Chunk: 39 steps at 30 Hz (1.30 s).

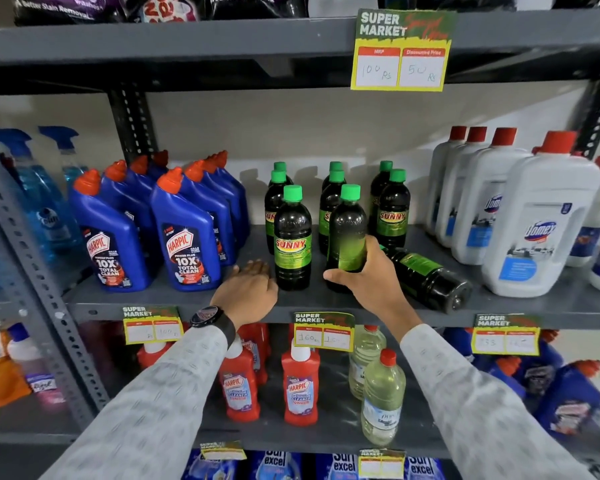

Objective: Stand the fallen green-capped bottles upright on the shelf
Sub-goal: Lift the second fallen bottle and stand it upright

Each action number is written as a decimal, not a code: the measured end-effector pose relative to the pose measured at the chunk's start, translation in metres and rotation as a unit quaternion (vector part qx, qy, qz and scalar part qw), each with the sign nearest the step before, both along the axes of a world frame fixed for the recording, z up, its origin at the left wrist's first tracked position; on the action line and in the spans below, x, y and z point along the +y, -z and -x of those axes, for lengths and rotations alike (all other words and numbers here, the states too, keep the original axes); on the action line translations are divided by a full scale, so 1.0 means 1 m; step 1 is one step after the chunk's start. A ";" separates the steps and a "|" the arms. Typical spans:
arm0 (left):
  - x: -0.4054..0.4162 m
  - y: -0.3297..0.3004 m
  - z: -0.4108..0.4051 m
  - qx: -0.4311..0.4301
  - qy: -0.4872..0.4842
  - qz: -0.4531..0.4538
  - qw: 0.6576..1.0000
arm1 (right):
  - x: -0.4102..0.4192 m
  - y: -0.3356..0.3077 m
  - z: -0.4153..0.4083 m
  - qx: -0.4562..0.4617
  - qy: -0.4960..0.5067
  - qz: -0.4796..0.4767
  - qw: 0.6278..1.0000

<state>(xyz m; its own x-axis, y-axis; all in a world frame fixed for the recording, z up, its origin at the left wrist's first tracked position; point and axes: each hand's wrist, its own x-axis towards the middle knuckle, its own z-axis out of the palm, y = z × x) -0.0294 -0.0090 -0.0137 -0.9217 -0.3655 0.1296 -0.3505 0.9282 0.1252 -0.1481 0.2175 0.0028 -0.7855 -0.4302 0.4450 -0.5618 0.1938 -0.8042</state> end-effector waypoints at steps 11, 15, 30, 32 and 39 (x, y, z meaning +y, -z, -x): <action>-0.002 0.001 -0.001 -0.001 0.002 0.000 1.000 | 0.005 0.001 0.006 -0.061 -0.050 0.005 0.997; -0.002 0.001 0.000 -0.003 0.001 -0.003 1.000 | -0.001 0.001 0.001 0.002 -0.009 -0.004 1.000; 0.002 -0.003 -0.003 -0.003 0.001 -0.007 1.000 | 0.001 0.002 -0.001 0.008 0.010 0.002 1.000; 0.002 -0.003 -0.003 -0.004 0.002 -0.007 1.000 | 0.001 0.003 -0.001 0.009 0.009 0.004 1.000; 0.001 -0.003 -0.003 -0.004 0.003 -0.002 1.000 | 0.003 0.004 0.005 -0.016 -0.011 -0.004 1.000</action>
